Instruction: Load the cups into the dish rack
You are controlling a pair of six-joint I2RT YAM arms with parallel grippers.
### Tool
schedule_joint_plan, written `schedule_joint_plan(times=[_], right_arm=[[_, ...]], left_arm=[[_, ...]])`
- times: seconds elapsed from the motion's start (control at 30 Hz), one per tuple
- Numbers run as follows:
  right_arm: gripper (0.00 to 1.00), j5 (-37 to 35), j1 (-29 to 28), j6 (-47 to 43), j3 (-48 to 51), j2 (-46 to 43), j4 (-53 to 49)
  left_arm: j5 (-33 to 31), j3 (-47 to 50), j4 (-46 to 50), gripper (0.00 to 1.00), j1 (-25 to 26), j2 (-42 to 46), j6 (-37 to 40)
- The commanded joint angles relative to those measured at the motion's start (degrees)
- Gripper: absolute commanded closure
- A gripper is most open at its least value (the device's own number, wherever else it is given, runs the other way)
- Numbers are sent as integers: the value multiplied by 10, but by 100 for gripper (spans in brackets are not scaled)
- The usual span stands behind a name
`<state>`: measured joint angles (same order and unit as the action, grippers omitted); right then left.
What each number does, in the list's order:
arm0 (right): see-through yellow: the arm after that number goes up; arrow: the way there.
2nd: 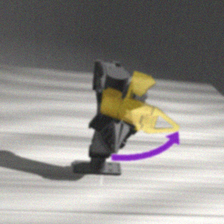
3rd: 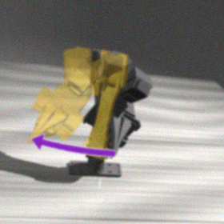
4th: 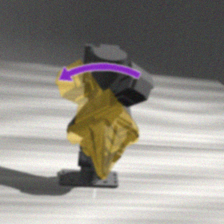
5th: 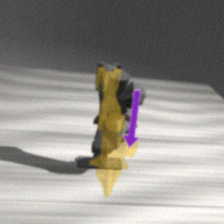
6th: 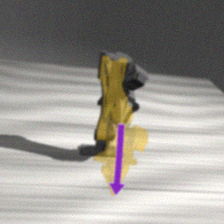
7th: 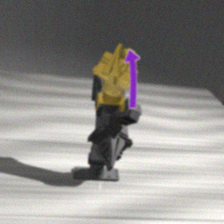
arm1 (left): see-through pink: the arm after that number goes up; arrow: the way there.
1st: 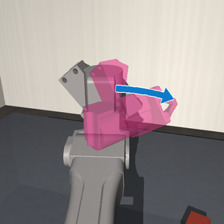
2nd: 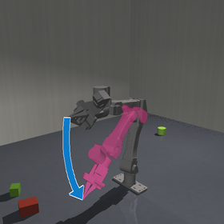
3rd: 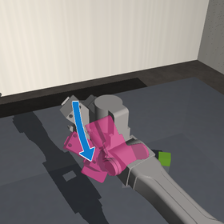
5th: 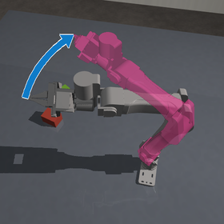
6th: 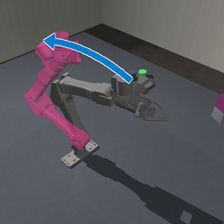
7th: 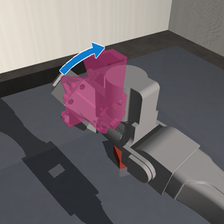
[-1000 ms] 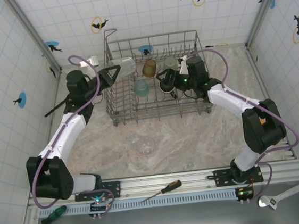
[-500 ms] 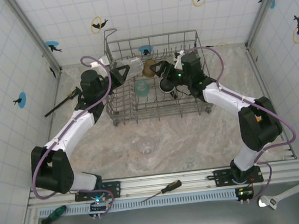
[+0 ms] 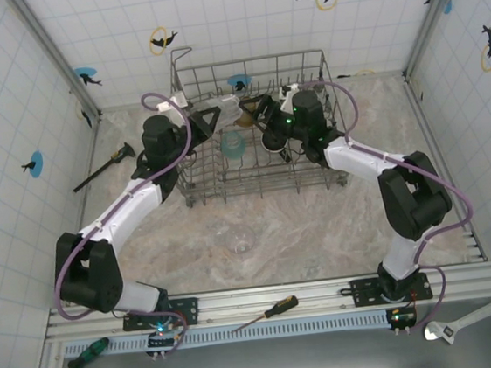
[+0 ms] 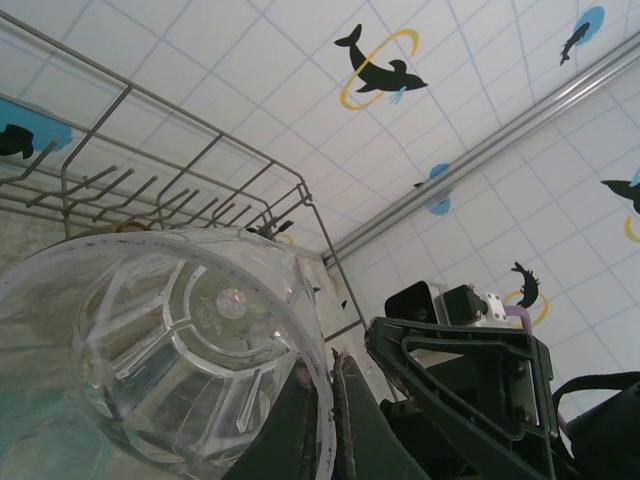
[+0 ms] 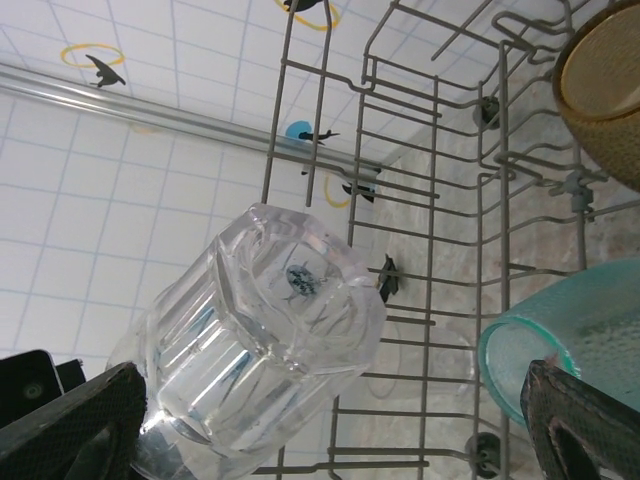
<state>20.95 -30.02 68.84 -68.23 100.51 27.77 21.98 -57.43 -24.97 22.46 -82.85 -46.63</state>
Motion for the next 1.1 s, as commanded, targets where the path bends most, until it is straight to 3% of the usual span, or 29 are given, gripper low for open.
schedule_joint_plan(times=[0.0, 0.8, 0.93, 1.07], right_arm=[[0, -13, -7, 54, -3, 12, 65], [0, -80, -24, 216, 25, 41, 133], [10, -78, -24, 234, 21, 49, 144], [12, -74, -23, 245, 15, 57, 143]], left_arm=[[0, -13, -47, 100, 7, -5, -5], [9, -17, -87, 100, 59, -50, -5], [16, -17, -86, 100, 63, -51, -5], [20, -16, -83, 100, 64, -48, -3]])
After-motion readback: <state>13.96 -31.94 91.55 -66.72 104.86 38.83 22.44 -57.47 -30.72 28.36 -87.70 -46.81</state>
